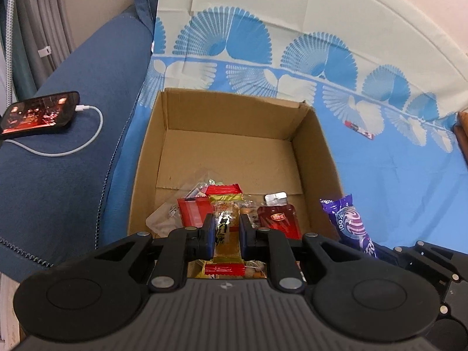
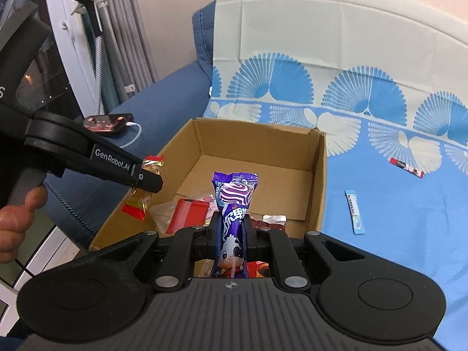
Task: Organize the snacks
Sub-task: 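Lower both tools into the box and open them to release the bars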
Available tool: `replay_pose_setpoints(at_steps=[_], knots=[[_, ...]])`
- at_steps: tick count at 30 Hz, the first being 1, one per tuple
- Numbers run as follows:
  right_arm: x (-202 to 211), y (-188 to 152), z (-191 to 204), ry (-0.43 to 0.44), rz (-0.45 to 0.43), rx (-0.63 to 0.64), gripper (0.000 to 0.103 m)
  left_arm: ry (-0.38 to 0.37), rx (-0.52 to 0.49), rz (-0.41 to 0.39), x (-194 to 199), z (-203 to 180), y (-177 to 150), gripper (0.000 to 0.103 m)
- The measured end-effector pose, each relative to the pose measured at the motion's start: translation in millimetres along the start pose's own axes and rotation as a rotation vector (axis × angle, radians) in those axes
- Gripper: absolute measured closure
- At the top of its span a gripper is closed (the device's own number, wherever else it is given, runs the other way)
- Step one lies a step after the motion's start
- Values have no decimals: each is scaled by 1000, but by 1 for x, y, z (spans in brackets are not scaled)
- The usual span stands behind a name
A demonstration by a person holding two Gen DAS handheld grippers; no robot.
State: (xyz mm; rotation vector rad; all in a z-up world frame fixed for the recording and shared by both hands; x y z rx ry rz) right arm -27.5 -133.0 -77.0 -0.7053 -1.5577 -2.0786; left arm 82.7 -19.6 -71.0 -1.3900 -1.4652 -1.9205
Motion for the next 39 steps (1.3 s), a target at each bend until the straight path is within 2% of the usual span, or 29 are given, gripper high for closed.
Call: replay_pose_setpoints(at_steps=[13,24,25,26,27,28,29,30,31,35,39], knots=[[-64,3,-15,6,90,-38,89,20,-2,92,-65,11,7,85],[-100,-1,-17,12,141,-54,89,44,-8,137,-99,18,6,85],[-101,-1,-18,10,143,-56,87,43,-10,140,-101,19,7,82],[-103,-1,-19,10,147,-60,86,43,-8,143,-103,20,7,74],[-103,0,-20,5,152,-67,83,45,-3,149,-104,21,7,40],[-103,0,-22,-3,154,-76,67,52,6,151,-104,23,8,5],[-102,2,-23,-9,150,-85,56,61,19,144,-102,25,9,1],[-100,4,-25,-16,141,-95,37,65,30,116,-97,26,10,0],[-97,5,-25,-24,129,-102,31,70,27,109,-94,27,9,0],[-83,4,-21,-19,123,-89,28,114,-12,113,-82,27,-1,0],[-59,-3,-11,-9,116,-89,22,136,0,87,-54,27,-19,0]])
Point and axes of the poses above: each gripper's, at about its wrist camera, not at the fingertips, and x roughly against the way its jaws point, z to its left, y to its top, the point moved 8 cm from there along -x, roughly the way its jaws point, and after that the axes turned 5 degrees about -x, right-handed, at the moved point
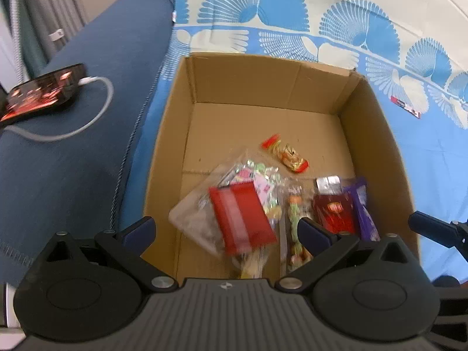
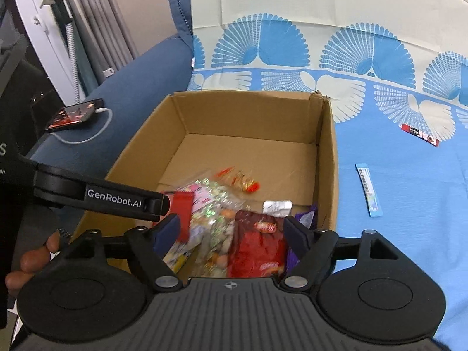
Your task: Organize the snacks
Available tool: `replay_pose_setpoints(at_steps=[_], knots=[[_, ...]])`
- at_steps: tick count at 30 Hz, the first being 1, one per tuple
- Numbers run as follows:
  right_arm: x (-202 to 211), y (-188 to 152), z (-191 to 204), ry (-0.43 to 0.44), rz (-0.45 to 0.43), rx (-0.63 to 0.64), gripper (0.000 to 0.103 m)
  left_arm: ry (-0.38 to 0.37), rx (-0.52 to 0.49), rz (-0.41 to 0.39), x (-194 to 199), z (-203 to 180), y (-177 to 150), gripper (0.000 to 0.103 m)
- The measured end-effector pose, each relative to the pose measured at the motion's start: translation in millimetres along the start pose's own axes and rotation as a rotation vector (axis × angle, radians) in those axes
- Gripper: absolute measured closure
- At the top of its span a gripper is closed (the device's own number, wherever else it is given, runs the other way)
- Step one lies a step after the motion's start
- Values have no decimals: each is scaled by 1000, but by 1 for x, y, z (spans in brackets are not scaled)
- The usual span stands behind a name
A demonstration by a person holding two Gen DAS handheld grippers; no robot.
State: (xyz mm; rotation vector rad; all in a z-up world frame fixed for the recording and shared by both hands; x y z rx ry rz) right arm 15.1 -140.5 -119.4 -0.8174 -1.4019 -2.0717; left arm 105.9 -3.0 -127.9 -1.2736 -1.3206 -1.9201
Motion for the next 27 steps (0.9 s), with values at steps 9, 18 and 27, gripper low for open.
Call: replay_pose_setpoints(at_steps=[9,18,27], knots=[[57,-32,24,4,-32,34,14,35,71,-47,58,5,-47,0],[112,-43,30,-14,-156,57,10,54,59,-138,109,1,-65,0],[140,-49,32,-2,-219,64,9,78,44,-189,136,-7,-74,0]])
Point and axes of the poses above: each gripper's, at about its wrist camera, not at the fingertips, and x roughly against the way its jaws point, z to its left, y to its top, the point moved 8 cm from there along -x, roughly the way its jaws point, and after that the axes turned 5 degrees about -x, right-handed, at the moved point
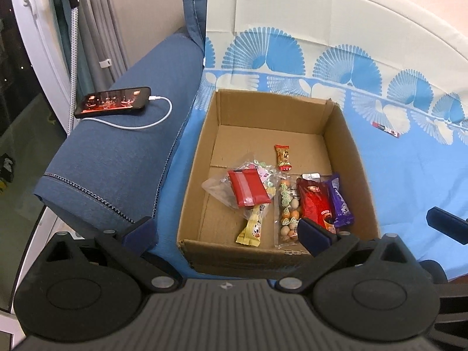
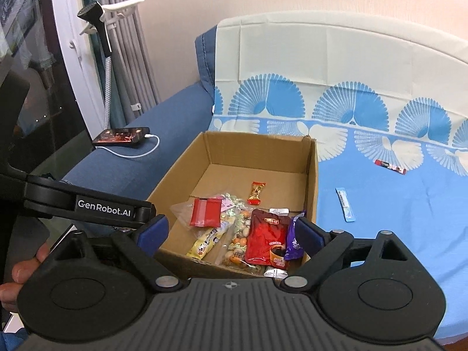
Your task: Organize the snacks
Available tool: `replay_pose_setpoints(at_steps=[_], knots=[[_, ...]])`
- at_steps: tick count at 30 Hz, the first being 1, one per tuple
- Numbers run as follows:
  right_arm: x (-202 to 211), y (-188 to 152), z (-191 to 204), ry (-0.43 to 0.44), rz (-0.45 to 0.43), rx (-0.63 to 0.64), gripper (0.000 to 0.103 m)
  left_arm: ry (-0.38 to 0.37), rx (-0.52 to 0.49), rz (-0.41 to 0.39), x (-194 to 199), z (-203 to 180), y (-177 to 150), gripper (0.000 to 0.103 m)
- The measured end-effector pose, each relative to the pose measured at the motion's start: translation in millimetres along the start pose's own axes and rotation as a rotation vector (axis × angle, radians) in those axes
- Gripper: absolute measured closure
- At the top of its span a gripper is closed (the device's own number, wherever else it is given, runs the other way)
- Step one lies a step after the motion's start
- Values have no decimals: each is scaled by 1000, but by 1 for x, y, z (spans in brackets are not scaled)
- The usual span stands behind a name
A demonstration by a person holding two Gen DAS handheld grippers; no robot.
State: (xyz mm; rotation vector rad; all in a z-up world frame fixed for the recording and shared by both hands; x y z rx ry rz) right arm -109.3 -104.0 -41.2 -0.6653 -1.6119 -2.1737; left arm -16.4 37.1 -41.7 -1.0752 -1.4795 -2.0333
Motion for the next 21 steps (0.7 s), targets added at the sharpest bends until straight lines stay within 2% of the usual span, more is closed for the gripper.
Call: replay_pose_setpoints(at_steps=[21], knots=[[12,-2,0,-2,-23,-6,7,4,-14,-15,8,-2,-1,0]])
Point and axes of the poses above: each gripper's, at about its wrist camera, not at the fingertips, and x roughly against the way its jaws point, z to its left, y to its top, the point moved 8 cm from there along -x, roughly the way its jaws point, and after that the axes turned 5 degrees about -x, right-handed, at the moved point
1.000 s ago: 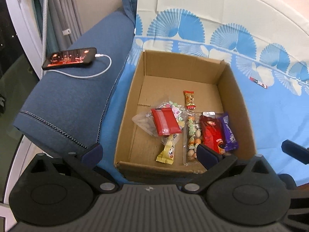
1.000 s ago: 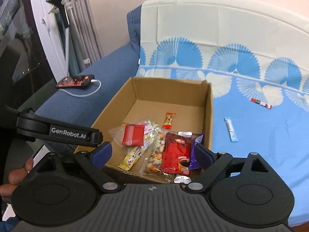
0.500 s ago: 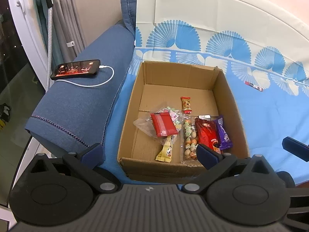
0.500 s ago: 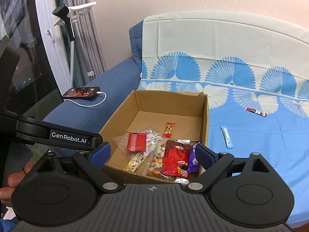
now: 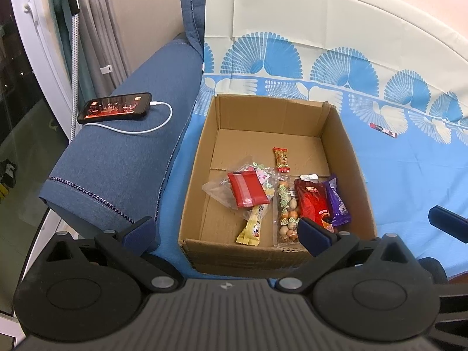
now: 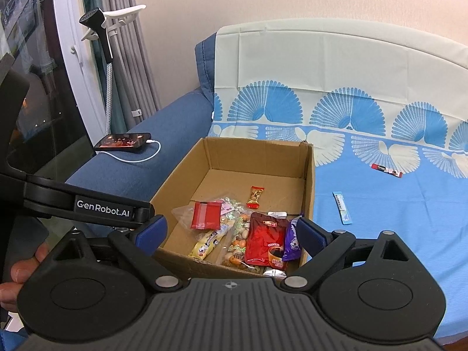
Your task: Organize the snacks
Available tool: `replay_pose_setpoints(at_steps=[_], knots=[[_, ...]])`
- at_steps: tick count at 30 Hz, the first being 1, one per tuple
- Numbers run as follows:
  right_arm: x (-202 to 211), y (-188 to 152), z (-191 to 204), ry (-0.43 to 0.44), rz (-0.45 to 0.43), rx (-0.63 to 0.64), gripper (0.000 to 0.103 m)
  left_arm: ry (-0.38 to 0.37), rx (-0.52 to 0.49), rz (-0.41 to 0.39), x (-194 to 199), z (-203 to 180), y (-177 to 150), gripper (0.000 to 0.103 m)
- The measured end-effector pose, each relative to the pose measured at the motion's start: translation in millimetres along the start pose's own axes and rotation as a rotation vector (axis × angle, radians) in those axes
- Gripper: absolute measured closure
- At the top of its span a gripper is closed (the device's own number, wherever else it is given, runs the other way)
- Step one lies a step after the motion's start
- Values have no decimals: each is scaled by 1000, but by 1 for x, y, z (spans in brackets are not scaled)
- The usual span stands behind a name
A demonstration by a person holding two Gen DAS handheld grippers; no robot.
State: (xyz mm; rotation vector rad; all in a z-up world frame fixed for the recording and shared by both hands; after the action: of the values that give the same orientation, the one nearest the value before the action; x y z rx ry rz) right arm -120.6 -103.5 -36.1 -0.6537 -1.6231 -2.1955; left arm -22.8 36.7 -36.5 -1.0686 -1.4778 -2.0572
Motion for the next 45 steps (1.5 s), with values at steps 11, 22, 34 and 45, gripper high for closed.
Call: replay_pose_setpoints(at_steps=[11,22,34,45], knots=[[-4,1,-3,1,12,-10,7,5,-8,10,-4,-3,0,0],[-6,0,-11,-5,14,-37,7,4,-31,21,-7,-11,2,0],[-6,1,-32,-29,12,-79,7,0,-48,30,-11,-20,9,0],[-7,2,-59,-67,5,-125,7,-18,-79,35,-15,-39,18,0]])
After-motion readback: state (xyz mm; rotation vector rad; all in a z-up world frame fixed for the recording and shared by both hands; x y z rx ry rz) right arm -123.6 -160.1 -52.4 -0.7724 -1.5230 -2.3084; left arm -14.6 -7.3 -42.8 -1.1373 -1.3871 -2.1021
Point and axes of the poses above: each gripper's, at about its wrist camera, not at the fingertips, and x roughly against the way its jaws point, z to its left, y to its top, the point moved 8 cm from there along -x, roughly the way its jaws point, and after that the axes turned 5 degrees about -x, right-handed, at the moved point
